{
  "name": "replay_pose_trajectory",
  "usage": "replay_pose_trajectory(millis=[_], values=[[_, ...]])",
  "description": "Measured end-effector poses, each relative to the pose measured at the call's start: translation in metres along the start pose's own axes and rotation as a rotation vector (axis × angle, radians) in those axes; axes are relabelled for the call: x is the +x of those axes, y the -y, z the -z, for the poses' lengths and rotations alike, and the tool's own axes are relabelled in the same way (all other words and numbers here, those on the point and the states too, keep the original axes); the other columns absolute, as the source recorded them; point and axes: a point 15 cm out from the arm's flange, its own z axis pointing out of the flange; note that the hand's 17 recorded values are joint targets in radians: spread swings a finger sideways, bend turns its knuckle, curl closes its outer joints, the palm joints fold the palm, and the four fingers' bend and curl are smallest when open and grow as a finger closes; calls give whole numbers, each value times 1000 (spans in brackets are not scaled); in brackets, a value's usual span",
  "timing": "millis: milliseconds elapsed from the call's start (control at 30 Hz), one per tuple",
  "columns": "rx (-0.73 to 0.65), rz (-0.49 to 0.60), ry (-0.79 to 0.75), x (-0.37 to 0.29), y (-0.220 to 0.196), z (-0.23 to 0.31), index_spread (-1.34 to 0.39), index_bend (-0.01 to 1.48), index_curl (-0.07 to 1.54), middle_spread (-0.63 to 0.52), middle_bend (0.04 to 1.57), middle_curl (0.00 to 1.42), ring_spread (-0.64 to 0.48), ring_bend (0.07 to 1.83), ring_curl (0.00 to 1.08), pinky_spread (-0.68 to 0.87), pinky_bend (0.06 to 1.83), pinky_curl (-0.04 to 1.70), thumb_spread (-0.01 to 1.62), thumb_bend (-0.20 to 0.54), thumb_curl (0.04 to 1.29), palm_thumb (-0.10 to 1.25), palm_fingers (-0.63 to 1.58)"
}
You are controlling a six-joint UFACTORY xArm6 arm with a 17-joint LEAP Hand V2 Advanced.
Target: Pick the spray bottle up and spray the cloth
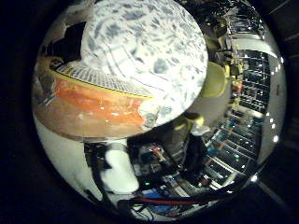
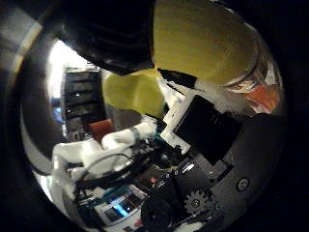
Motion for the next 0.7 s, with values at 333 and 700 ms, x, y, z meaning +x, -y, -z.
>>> replay_pose_trajectory(millis=[333,700], values=[[121,77,414,-60,44,-46,-181,1245,713,-99,1407,664,-219,1345,802,-225,1053,1302,1114,-12,423,1036,1149],[160,10,742,-61,76,-134,-181,1244,709,-97,1411,655,-218,1344,796,-223,1060,1290,1116,-13,456,1050,1153]])
